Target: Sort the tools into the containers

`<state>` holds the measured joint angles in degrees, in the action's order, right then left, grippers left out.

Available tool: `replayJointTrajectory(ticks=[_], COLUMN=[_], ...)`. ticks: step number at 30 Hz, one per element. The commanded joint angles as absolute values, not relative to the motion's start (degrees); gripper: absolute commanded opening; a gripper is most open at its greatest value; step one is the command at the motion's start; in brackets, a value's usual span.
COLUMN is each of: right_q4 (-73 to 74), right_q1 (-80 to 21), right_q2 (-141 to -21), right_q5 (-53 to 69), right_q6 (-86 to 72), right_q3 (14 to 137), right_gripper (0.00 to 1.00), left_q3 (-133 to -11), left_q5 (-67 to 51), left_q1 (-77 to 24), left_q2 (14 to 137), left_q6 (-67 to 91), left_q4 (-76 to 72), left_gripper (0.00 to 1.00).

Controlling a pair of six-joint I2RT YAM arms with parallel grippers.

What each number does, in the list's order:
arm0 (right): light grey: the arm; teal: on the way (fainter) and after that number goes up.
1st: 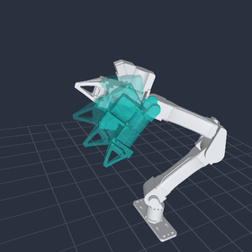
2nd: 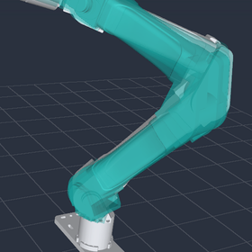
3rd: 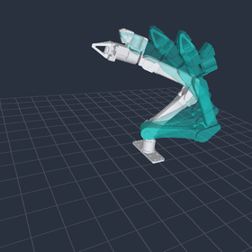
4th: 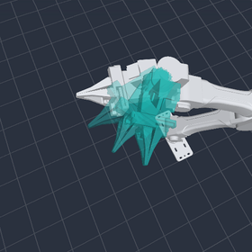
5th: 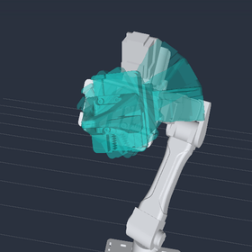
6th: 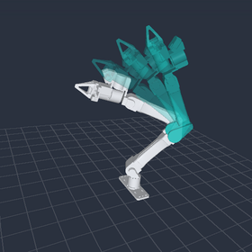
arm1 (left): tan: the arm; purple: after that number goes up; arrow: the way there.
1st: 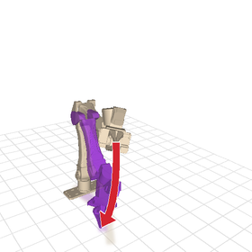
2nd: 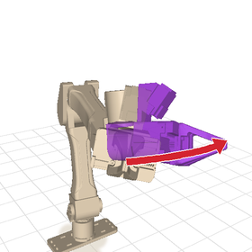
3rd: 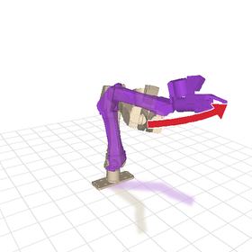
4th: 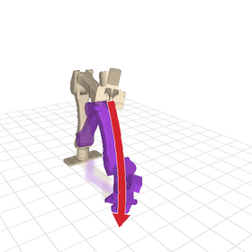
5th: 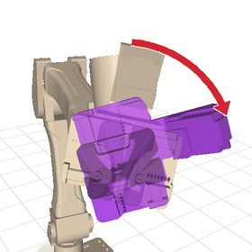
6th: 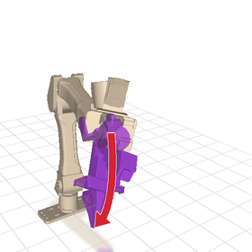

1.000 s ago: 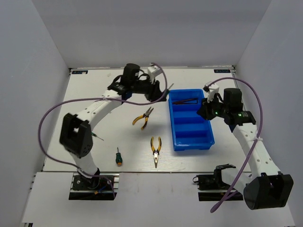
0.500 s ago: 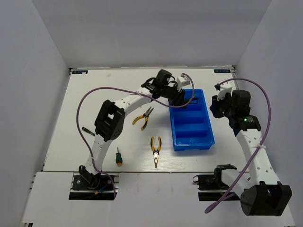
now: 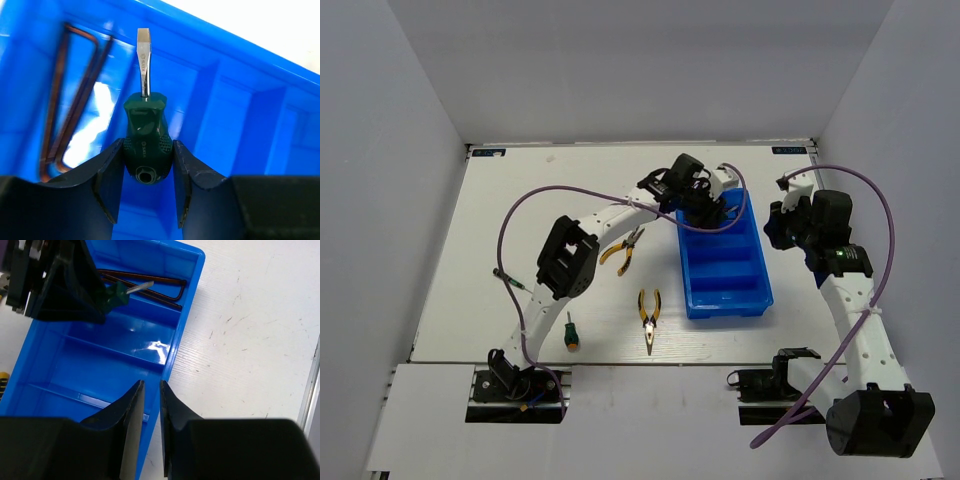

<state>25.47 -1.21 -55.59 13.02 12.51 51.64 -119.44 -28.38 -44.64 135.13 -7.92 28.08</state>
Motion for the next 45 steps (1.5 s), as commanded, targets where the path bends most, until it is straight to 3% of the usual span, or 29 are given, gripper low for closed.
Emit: replayJointTrajectory(ticks=[1,3,6,11,16,18,22,24,25,26,27,28,30,31,32,35,36,38,40,41,45], right_q4=[23.91,23.99,24.17,24.26,24.26,24.26,25.92,28.90,32.74,37.48,40.40,40.43,36.04,34.21,34.02,33.40,32.44,32.43,35.22,35.85,37.43], right_q1=[-0.79,-0.70,-0.70,-0.62,-0.70,-0.70,0.97,0.88,0.70,0.53,0.44,0.18,-4.03,-6.04,-14.42,-25.42,-27.49,-36.08,-40.67,-47.48,-56.94], right_q2=[-54.58,-54.32,-54.32,-54.32,-54.23,-54.23,-53.79,-54.22,-54.75,-55.54,-55.81,-56.16,-57.74,-58.27,-60.36,-66.23,-67.92,-75.46,-80.39,-87.64,-102.45], right_q5=[14.76,15.03,15.47,16.00,16.17,16.52,22.65,38.23,49.11,53.92,61.62,65.09,64.87,55.90,52.59,44.57,43.52,38.07,32.10,30.78,19.71], right_q6=[12.04,11.95,11.95,11.78,11.51,11.43,13.69,16.42,24.96,27.66,31.25,29.90,27.00,24.98,26.09,27.86,26.21,24.79,22.68,21.72,7.23], right_q3=[51.77,51.68,51.77,51.77,51.77,51.94,52.56,53.43,53.79,54.40,54.40,54.32,53.52,53.18,53.09,53.70,54.83,58.52,64.31,69.12,85.82], right_gripper=[0.26,0.26,0.43,0.45,0.45,0.53,0.53,0.50,0.47,0.42,0.25,0.17,0.14,0.14,0.16,0.27,0.31,0.43,0.45,0.49,0.66], left_q3=[-122.52,-122.52,-122.52,-122.52,-123.05,-123.05,-123.05,-121.04,-119.81,-115.97,-113.32,-107.03,-99.44,-91.66,-87.67,-75.70,-73.59,-68.48,-64.19,-62.68,-54.86], left_q5=[-23.56,-23.03,-23.64,-24.25,-24.26,-24.26,-25.57,-25.58,-23.14,-21.20,-19.09,-12.81,-4.17,1.18,2.62,7.02,8.77,10.72,15.89,17.74,32.90], left_q1=[-44.91,-44.91,-44.91,-44.91,-44.91,-44.91,-44.91,-44.91,-44.91,-44.91,-43.69,-43.68,-41.15,-40.18,-38.95,-33.59,-32.36,-29.10,-26.91,-26.37,-25.05], left_q2=[134.91,135.43,135.44,134.91,134.91,134.38,130.54,127.02,124.83,119.58,116.57,113.41,102.69,99.18,95.75,84.75,82.73,77.27,73.67,71.74,57.88], left_q6=[-9.40,-9.40,-9.40,-9.40,-9.40,-9.40,-8.79,-7.13,-6.25,-4.85,-0.74,1.91,9.01,10.88,12.20,14.76,14.77,15.29,15.29,15.29,18.97], left_q4=[30.23,30.76,30.76,31.28,31.29,31.29,30.33,28.66,26.83,25.76,24.88,24.26,24.26,24.87,24.87,28.28,29.43,32.85,34.62,34.63,37.42], left_gripper=[0.44,0.47,0.50,0.53,0.62,0.63,0.63,0.59,0.51,0.25,0.10,0.00,0.00,0.00,0.15,0.45,0.59,0.63,0.72,0.72,0.77])
